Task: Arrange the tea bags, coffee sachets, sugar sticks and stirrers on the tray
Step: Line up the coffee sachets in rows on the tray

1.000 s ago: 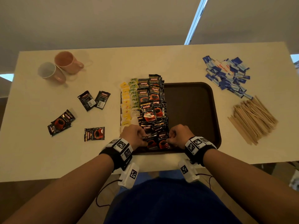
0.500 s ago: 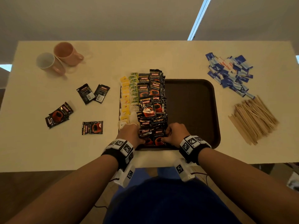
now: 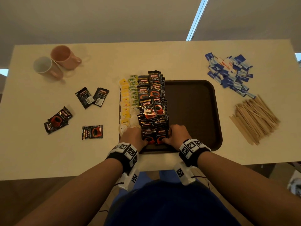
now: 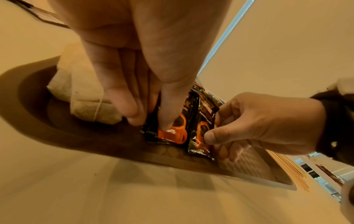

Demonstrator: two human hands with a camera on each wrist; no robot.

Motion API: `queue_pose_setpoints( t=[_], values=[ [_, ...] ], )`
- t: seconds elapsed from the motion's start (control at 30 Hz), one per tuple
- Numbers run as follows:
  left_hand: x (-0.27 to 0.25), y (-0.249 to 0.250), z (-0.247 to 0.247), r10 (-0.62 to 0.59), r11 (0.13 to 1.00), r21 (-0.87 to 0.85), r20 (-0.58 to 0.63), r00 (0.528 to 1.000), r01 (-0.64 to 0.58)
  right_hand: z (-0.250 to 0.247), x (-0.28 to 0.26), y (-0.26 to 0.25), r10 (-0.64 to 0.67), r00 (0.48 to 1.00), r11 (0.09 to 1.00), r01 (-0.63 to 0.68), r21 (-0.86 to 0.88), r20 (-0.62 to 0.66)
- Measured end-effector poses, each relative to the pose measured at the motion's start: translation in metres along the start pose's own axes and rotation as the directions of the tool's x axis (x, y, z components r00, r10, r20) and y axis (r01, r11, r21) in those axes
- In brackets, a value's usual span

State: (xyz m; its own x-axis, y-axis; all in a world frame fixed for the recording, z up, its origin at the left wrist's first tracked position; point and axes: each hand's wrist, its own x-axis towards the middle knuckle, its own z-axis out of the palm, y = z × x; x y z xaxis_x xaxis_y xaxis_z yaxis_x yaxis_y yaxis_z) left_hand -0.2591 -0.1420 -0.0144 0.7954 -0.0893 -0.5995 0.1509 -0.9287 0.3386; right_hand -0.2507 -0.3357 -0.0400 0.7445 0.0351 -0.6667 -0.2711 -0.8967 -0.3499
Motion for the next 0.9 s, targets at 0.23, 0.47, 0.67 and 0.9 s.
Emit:
queue_pose_setpoints(
  t=[0.23, 0.47, 0.67, 0.9],
  values=[
    [0.006, 0.001, -0.005, -0.047, 0.999, -0.014, 0.028, 0.999, 0.047, -0.004, 0.003, 0.001, 0.01, 1.0, 1.0, -0.01, 0.016, -0.01],
    [0.008, -0.005, -0.007, -0.053, 0.998, -0.024, 0.094, 0.994, 0.055, -0.007, -0.003, 0.001, -0.024, 0.999, 1.0, 0.024, 0.003, 0.031],
    [0.008, -0.007, -0.01, -0.056, 0.998, -0.014, 0.11, 0.992, 0.058, -0.018, -0.007, -0.001, -0.033, 0.998, 0.999, 0.035, -0.037, 0.053],
    [0.002, -0.03, -0.053, -0.139, 0.974, -0.182, 0.0, 0.99, 0.136, -0.038, -0.007, -0.011, -0.078, 0.997, 0.997, 0.078, 0.002, 0.016]
  ],
)
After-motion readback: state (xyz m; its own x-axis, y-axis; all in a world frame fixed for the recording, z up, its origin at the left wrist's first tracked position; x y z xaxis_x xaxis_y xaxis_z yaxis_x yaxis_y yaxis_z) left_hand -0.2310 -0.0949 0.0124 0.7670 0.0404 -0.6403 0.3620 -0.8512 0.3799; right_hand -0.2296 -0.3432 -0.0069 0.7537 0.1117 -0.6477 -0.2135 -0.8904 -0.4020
